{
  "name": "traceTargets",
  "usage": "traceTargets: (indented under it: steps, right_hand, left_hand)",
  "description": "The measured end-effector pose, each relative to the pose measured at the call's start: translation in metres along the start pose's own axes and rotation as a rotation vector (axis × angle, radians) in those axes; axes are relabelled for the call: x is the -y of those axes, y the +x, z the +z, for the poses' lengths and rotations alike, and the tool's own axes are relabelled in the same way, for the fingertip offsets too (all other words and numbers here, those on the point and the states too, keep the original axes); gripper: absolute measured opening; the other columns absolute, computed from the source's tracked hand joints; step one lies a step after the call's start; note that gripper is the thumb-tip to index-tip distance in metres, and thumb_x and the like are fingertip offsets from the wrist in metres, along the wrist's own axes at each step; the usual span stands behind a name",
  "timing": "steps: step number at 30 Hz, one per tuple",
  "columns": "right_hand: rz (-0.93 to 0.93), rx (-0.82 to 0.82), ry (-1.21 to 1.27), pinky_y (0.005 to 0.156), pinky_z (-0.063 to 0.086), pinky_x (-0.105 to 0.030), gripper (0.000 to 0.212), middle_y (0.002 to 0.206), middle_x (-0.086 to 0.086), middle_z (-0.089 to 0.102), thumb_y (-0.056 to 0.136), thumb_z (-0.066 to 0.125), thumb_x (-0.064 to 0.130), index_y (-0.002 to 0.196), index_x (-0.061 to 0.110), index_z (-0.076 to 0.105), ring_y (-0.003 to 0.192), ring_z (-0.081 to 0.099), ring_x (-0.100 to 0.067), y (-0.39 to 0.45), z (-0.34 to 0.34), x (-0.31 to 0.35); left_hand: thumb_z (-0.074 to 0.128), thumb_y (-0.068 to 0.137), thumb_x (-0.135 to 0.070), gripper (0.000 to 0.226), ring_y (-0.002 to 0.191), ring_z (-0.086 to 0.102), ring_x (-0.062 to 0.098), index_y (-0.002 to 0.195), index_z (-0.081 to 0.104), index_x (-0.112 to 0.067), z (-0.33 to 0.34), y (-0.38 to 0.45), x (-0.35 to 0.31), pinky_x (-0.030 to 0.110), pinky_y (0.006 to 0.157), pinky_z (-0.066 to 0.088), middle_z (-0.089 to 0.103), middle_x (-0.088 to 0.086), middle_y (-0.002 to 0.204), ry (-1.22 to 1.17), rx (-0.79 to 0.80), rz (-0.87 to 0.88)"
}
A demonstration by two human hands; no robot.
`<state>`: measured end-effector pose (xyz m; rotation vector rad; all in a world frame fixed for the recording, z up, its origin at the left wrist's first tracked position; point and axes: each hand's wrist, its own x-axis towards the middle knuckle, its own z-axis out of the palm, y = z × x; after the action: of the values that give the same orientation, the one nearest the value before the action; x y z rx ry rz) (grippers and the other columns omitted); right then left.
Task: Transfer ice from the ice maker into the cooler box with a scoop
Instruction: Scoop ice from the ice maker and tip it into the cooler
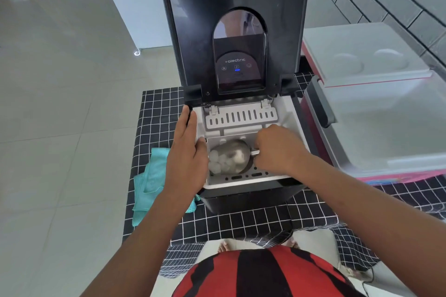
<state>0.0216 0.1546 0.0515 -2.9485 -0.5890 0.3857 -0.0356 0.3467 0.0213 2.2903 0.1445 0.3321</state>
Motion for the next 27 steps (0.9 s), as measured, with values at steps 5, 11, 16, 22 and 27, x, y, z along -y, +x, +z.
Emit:
traceTargets:
  steps: [5,11,16,22,27]
  right_hand:
    - [-0.007,-0.059,0.009,0.044,0.039,-0.021,0.01,0.054,0.0,0.05,0.062,0.059,0.02,0.059,0.012,0.061,0.05,0.05,-0.016,-0.005,-0.006,-0.007]
    - [-0.016,-0.133,0.093,0.058,0.056,-0.03,0.028,0.057,-0.003,0.062,0.057,0.053,0.024,0.073,0.012,0.073,0.065,0.06,-0.023,-0.012,-0.017,-0.014]
    - [0.009,-0.178,0.203,0.058,0.056,-0.035,0.018,0.054,-0.007,0.061,0.059,0.064,0.021,0.071,0.014,0.076,0.058,0.057,-0.021,-0.015,-0.024,-0.021]
    - [-0.017,-0.172,0.29,0.06,0.054,-0.031,0.019,0.058,0.003,0.063,0.061,0.065,0.019,0.074,0.021,0.078,0.059,0.059,-0.014,-0.025,-0.025,-0.027]
    - [-0.043,-0.17,0.316,0.064,0.052,-0.032,0.014,0.066,0.005,0.061,0.063,0.067,0.018,0.072,0.016,0.077,0.066,0.058,-0.012,-0.026,-0.028,-0.033]
  left_hand:
    - [0.036,0.102,-0.01,0.052,0.141,0.012,-0.013,0.152,0.03,-0.024,0.0,-0.003,-0.002,-0.006,0.1,0.011,0.017,-0.02,0.159,-0.106,-0.045,-0.012]
    - [0.039,0.1,-0.009,0.051,0.142,0.02,-0.003,0.15,0.035,-0.021,0.0,-0.004,-0.002,0.018,0.115,0.017,0.025,-0.014,0.158,-0.146,-0.076,-0.071]
    - [0.039,0.101,-0.012,0.05,0.143,0.02,-0.001,0.15,0.035,-0.022,0.0,-0.004,-0.003,0.025,0.117,0.018,0.025,-0.014,0.158,-0.137,-0.079,-0.074]
    - [0.04,0.1,-0.012,0.051,0.141,0.02,-0.004,0.149,0.036,-0.023,-0.001,-0.004,-0.004,0.015,0.111,0.016,0.026,-0.015,0.157,-0.12,-0.08,-0.078]
    - [0.04,0.1,-0.011,0.051,0.142,0.022,-0.001,0.149,0.036,-0.022,-0.002,-0.003,-0.006,0.024,0.114,0.02,0.027,-0.014,0.157,-0.123,-0.077,-0.089]
